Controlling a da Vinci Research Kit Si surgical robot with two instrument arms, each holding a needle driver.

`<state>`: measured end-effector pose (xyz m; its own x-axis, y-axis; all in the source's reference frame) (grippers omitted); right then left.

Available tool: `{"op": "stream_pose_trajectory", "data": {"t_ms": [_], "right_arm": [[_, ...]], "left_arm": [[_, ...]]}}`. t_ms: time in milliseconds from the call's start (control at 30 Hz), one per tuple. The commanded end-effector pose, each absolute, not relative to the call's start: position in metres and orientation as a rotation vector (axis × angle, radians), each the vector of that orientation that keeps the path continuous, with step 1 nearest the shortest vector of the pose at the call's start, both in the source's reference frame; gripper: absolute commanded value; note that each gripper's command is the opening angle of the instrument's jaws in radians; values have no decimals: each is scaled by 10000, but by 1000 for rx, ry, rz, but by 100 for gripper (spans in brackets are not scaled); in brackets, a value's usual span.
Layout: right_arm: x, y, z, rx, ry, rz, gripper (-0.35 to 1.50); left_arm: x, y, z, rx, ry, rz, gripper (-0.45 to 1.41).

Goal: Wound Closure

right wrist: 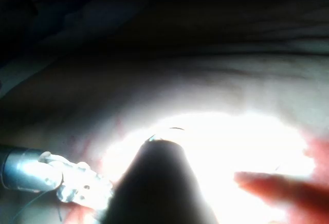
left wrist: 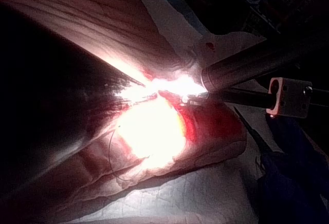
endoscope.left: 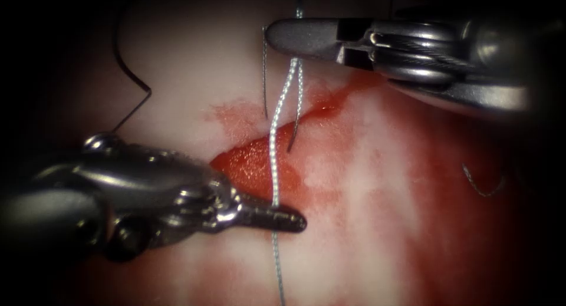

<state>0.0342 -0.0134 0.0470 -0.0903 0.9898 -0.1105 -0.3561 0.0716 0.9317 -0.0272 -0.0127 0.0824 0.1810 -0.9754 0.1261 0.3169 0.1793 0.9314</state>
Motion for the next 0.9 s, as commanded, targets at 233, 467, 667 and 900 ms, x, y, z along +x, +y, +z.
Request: {"op": "stream_pose_trajectory", "data": {"t_ms": [233,467,667,900], "right_arm": [[349,-122,465,821,1066,1361,-35],[349,-124,465,771,1086,1295,118],[334,-130,455,786,1085,1272,84],[314,-121,444,747,1079,1316,42]], "left_arm": [[-268,-112,810,929,-904,-1132,-45],[-262,-108,810,933,-892,-1141,-45],[-216,-86,809,776,-781,-1143,-45],[-154,-72,810,547,-606,-916,-45]]}}
